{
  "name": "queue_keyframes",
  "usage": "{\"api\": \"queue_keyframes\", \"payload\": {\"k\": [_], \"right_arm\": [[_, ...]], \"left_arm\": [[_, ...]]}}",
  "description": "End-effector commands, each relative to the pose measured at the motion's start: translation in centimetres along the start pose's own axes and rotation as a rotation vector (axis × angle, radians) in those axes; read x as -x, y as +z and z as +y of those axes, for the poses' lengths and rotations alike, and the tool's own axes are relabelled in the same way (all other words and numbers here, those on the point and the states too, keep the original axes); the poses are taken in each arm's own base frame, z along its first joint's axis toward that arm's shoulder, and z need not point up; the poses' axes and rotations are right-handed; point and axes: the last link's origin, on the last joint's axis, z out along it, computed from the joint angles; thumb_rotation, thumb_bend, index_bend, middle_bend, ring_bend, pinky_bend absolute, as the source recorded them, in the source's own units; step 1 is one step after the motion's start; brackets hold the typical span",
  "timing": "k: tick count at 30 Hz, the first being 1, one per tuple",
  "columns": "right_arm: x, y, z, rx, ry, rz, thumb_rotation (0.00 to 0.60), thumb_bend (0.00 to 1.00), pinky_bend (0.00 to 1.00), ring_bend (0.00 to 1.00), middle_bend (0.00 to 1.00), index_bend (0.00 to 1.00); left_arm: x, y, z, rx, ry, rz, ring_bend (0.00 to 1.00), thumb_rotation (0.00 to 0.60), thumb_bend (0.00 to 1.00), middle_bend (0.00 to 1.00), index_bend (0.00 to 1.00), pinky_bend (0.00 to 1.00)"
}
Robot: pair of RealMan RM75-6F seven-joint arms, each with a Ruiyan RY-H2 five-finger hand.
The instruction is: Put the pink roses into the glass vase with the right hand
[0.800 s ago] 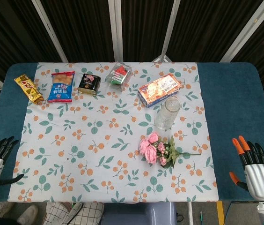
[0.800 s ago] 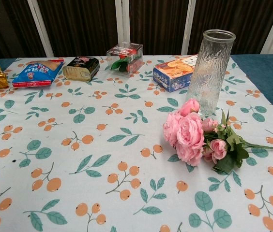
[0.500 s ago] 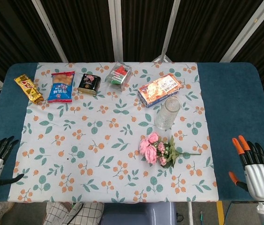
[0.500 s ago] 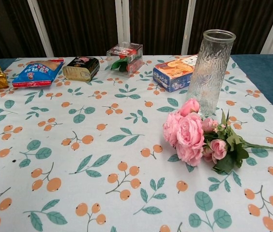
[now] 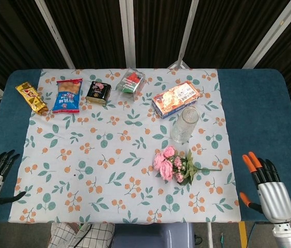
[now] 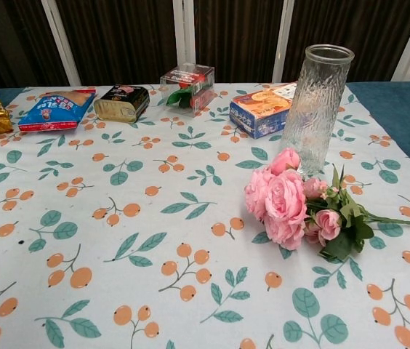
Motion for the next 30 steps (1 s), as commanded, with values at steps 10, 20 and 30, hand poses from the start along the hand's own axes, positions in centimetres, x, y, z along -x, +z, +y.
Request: {"api": "queue_keyframes", "payload": {"k": [10, 20, 30], "right_arm": [[5.5, 4.9, -5.3, -0.070, 0.012, -0.246, 0.600, 0.29, 0.00, 0.00, 0.00, 0.00], [8.9, 8.5, -7.3, -0.060, 0.038, -0.283, 0.600, 0.28, 0.00, 0.00, 0.00, 0.00], [10.5, 11.0, -9.3, -0.060, 0.088, -0.268, 0.600, 0.28, 0.00, 0.00, 0.00, 0.00]], "left_arm": [[-0.1, 0.1, 0.0, 0.004, -0.010, -0.008, 0.00, 0.600, 0.00, 0.00, 0.00, 0.00], [-0.1, 0.2, 0.0, 0.009, -0.023, -0.017, 0.00, 0.600, 0.00, 0.00, 0.00, 0.00], [-0.1, 0.2, 0.0, 0.007, -0.035, -0.026, 0.00, 0.600, 0.00, 0.00, 0.00, 0.00]]}}
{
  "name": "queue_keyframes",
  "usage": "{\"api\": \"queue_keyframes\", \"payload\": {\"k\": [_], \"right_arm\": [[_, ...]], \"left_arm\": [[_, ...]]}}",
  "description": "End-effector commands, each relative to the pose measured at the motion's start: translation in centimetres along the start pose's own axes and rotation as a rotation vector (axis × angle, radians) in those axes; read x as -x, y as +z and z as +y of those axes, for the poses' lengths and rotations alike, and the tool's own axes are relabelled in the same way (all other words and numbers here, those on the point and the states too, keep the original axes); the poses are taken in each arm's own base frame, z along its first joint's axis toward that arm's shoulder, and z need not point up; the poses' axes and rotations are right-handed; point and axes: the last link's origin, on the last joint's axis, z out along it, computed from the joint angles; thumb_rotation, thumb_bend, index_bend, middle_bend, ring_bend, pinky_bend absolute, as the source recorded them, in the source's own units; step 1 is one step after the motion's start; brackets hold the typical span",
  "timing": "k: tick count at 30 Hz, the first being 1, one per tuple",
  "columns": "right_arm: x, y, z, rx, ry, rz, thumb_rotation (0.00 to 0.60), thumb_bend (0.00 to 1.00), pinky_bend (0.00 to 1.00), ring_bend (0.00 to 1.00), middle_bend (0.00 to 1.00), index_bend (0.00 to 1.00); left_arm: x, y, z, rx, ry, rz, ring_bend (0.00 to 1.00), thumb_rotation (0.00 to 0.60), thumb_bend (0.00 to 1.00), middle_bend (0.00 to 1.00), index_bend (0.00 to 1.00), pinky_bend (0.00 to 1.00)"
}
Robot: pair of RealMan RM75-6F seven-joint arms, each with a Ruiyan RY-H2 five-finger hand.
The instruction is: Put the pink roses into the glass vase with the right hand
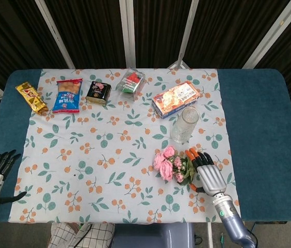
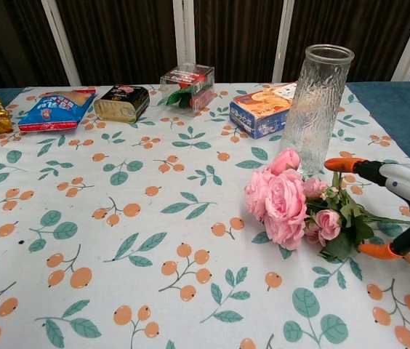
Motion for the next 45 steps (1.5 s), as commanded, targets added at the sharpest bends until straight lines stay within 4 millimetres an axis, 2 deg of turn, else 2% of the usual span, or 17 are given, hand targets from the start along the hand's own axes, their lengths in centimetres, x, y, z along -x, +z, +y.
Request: {"api": "queue_keyframes", "payload": {"k": [1, 7, 10, 15, 17, 20, 23, 27, 31, 35, 45], "right_arm": [[0.1, 1.0, -0.7, -0.008, 0.017, 0.007, 0.600, 0.28, 0.00, 0.00, 0.00, 0.00], [0.5, 2.5, -2.0, -0.014, 0.041, 0.013, 0.600, 0.28, 0.05, 0.09, 0.07, 0.01], [0.8, 3.0, -2.6, -0.015, 0.055, 0.020, 0.600, 0.29, 0.10, 0.17, 0.14, 0.07], [1.5, 3.7, -3.5, -0.019, 0.066, 0.031, 0.600, 0.28, 0.19, 0.31, 0.27, 0.22], [1.7, 3.9, -3.8, -0.021, 0.077, 0.034, 0.600, 0.28, 0.26, 0.40, 0.36, 0.35], [1.6, 4.4, -4.4, -0.031, 0.095, 0.054, 0.600, 0.28, 0.32, 0.49, 0.45, 0.49], [1.6, 4.4, -4.7, -0.038, 0.102, 0.059, 0.600, 0.29, 0.33, 0.52, 0.48, 0.53], [0.8, 3.9, -4.9, -0.047, 0.133, 0.077, 0.600, 0.28, 0.33, 0.52, 0.48, 0.54], [-1.1, 2.7, -4.9, -0.059, 0.197, 0.109, 0.600, 0.29, 0.33, 0.52, 0.48, 0.54], [-4.2, 1.5, -4.9, -0.071, 0.289, 0.170, 0.600, 0.29, 0.33, 0.52, 0.48, 0.54], [-14.4, -0.6, -5.2, -0.125, 0.578, 0.431, 0.600, 0.28, 0.33, 0.52, 0.48, 0.54]], "left_arm": [[0.0, 0.0, 0.0, -0.001, -0.003, -0.002, 0.00, 0.600, 0.00, 0.00, 0.00, 0.00], [0.0, 0.1, 0.0, -0.003, -0.006, -0.006, 0.00, 0.600, 0.00, 0.00, 0.00, 0.00], [0.0, 0.1, -0.1, -0.004, -0.007, -0.008, 0.00, 0.600, 0.00, 0.00, 0.00, 0.00], [0.0, 0.1, -0.1, -0.005, -0.009, -0.010, 0.00, 0.600, 0.00, 0.00, 0.00, 0.00], [0.0, 0.1, -0.1, -0.006, -0.009, -0.011, 0.00, 0.600, 0.00, 0.00, 0.00, 0.00], [0.0, 0.1, -0.1, -0.007, -0.011, -0.011, 0.00, 0.600, 0.00, 0.00, 0.00, 0.00], [0.0, 0.1, -0.1, -0.009, -0.013, -0.012, 0.00, 0.600, 0.00, 0.00, 0.00, 0.00], [0.0, 0.1, -0.2, -0.011, -0.015, -0.013, 0.00, 0.600, 0.00, 0.00, 0.00, 0.00], [0.0, 0.0, -0.2, -0.009, -0.018, -0.018, 0.00, 0.600, 0.00, 0.00, 0.00, 0.00], [0.0, 0.0, -0.1, -0.007, -0.017, -0.018, 0.00, 0.600, 0.00, 0.00, 0.00, 0.00], [0.1, -0.1, 0.1, -0.005, -0.017, -0.017, 0.00, 0.600, 0.00, 0.00, 0.00, 0.00]]}}
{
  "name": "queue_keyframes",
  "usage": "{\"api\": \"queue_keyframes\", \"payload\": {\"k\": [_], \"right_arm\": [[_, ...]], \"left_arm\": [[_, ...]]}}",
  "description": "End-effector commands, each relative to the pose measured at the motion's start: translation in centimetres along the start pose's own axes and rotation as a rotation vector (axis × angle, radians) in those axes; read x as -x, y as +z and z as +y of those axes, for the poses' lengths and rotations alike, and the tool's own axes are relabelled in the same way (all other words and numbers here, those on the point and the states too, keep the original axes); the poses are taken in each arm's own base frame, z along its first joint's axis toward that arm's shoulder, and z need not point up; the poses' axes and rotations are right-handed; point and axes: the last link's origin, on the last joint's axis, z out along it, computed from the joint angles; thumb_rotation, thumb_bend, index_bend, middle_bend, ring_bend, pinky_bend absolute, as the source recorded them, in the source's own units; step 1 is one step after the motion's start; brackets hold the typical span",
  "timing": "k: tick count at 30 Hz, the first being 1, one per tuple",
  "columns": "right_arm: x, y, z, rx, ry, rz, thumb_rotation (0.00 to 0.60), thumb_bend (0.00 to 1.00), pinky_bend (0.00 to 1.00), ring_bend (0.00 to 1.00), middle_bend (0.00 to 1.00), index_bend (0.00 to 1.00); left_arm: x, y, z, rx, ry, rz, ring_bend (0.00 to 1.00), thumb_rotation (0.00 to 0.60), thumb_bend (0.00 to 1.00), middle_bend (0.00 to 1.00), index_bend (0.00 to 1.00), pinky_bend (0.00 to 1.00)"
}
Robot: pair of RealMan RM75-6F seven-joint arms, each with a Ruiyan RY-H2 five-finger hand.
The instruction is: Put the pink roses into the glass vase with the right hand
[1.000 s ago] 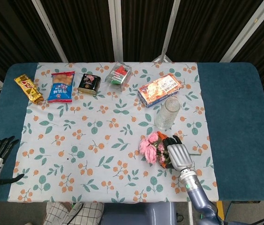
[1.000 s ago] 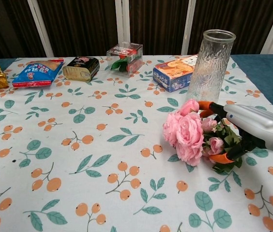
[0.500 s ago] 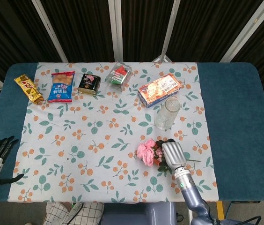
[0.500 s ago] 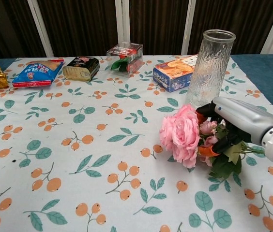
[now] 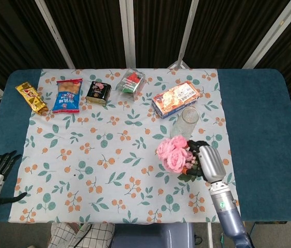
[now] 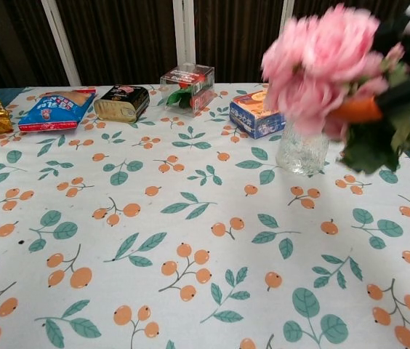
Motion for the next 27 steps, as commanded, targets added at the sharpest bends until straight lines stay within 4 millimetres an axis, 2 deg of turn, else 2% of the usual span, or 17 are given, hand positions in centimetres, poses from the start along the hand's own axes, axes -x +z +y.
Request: {"api": "queue_keyframes", "payload": {"k": [1, 4, 8, 12, 17, 22, 27], "right_arm": [[-3.6, 0.7, -1.7, -0.036, 0.110, 0.129, 0.600, 0.28, 0.33, 0.52, 0.48, 0.54], [-6.4, 2.1, -3.3, -0.081, 0.272, 0.251, 0.600, 0.29, 0.33, 0.52, 0.48, 0.54], [-8.5, 4.0, -3.9, -0.118, 0.453, 0.369, 0.600, 0.28, 0.33, 0.52, 0.48, 0.54], [-9.6, 6.1, -4.1, -0.140, 0.581, 0.465, 0.600, 0.29, 0.33, 0.52, 0.48, 0.54], [-9.6, 8.3, -4.7, -0.159, 0.663, 0.507, 0.600, 0.29, 0.33, 0.52, 0.48, 0.54], [-8.8, 10.4, -5.5, -0.157, 0.667, 0.501, 0.600, 0.29, 0.33, 0.52, 0.48, 0.54], [-7.5, 11.2, -4.8, -0.124, 0.673, 0.500, 0.600, 0.29, 0.33, 0.52, 0.48, 0.54]], "left_arm": [[0.0, 0.0, 0.1, 0.001, 0.000, 0.001, 0.00, 0.600, 0.00, 0.00, 0.00, 0.00], [0.1, 0.0, 0.2, 0.004, 0.001, 0.002, 0.00, 0.600, 0.00, 0.00, 0.00, 0.00], [0.1, 0.0, 0.2, 0.006, 0.001, 0.000, 0.00, 0.600, 0.00, 0.00, 0.00, 0.00], [0.2, 0.1, 0.2, 0.005, 0.001, -0.002, 0.00, 0.600, 0.00, 0.00, 0.00, 0.00], [0.2, 0.2, 0.2, 0.001, -0.002, -0.007, 0.00, 0.600, 0.00, 0.00, 0.00, 0.00], [0.3, 0.2, 0.2, -0.001, -0.004, -0.013, 0.00, 0.600, 0.00, 0.00, 0.00, 0.00], [0.4, 0.1, 0.2, 0.002, -0.002, -0.022, 0.00, 0.600, 0.00, 0.00, 0.00, 0.00]]}}
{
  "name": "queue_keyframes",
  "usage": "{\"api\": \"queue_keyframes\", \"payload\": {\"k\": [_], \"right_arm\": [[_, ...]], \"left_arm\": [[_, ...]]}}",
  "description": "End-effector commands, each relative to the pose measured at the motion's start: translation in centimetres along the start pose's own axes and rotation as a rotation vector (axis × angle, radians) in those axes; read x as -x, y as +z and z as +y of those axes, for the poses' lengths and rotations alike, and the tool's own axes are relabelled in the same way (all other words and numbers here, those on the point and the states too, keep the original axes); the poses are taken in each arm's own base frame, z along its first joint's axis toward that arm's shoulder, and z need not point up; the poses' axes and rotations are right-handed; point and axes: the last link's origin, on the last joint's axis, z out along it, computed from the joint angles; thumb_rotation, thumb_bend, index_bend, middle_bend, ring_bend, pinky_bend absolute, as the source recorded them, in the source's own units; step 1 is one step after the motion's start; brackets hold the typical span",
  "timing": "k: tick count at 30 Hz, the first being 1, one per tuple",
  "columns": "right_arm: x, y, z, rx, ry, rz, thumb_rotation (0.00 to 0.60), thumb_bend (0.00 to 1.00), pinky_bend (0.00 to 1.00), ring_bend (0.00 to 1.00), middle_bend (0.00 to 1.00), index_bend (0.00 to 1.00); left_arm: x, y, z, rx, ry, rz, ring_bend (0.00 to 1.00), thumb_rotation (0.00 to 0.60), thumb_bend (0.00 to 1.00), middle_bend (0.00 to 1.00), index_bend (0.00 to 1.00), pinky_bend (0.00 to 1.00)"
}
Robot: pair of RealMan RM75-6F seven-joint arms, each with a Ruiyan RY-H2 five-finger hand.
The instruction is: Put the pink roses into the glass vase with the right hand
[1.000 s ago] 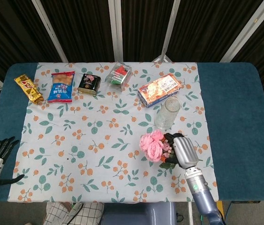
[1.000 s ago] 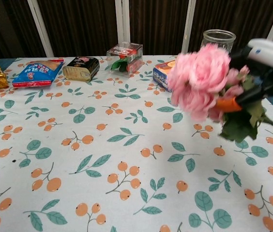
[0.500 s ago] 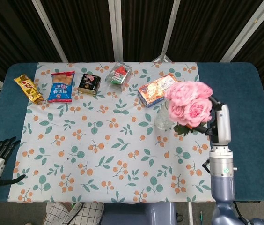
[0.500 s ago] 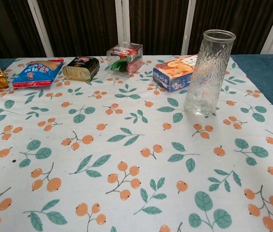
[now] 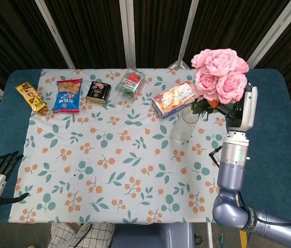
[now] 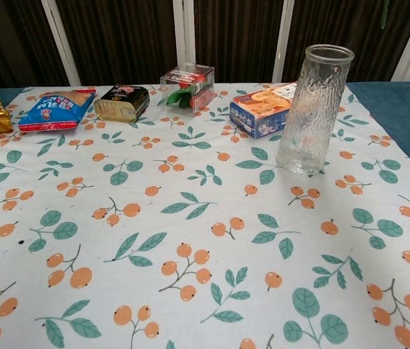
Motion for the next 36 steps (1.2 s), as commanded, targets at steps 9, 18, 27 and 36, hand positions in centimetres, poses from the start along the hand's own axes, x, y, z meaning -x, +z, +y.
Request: {"api": "queue_keyframes", "payload": {"k": [9, 18, 27, 36], "right_arm": [[2.0, 1.9, 2.9, 0.059, 0.000, 0.016, 0.600, 0.29, 0.33, 0.52, 0.48, 0.54], [3.5, 2.4, 3.5, 0.059, 0.003, 0.002, 0.600, 0.29, 0.33, 0.52, 0.48, 0.54], [4.3, 2.3, 4.7, 0.073, -0.009, -0.002, 0.600, 0.29, 0.33, 0.52, 0.48, 0.54], [3.9, 1.6, 6.2, 0.115, -0.001, 0.022, 0.600, 0.29, 0.33, 0.52, 0.48, 0.54]], "left_arm": [[-0.1, 0.1, -0.2, -0.007, -0.005, 0.005, 0.00, 0.600, 0.00, 0.00, 0.00, 0.00], [-0.2, 0.2, -0.4, -0.016, -0.013, 0.005, 0.00, 0.600, 0.00, 0.00, 0.00, 0.00], [-0.3, 0.2, -0.4, -0.016, -0.019, 0.004, 0.00, 0.600, 0.00, 0.00, 0.00, 0.00], [-0.3, 0.2, -0.4, -0.015, -0.020, 0.001, 0.00, 0.600, 0.00, 0.00, 0.00, 0.00]]}}
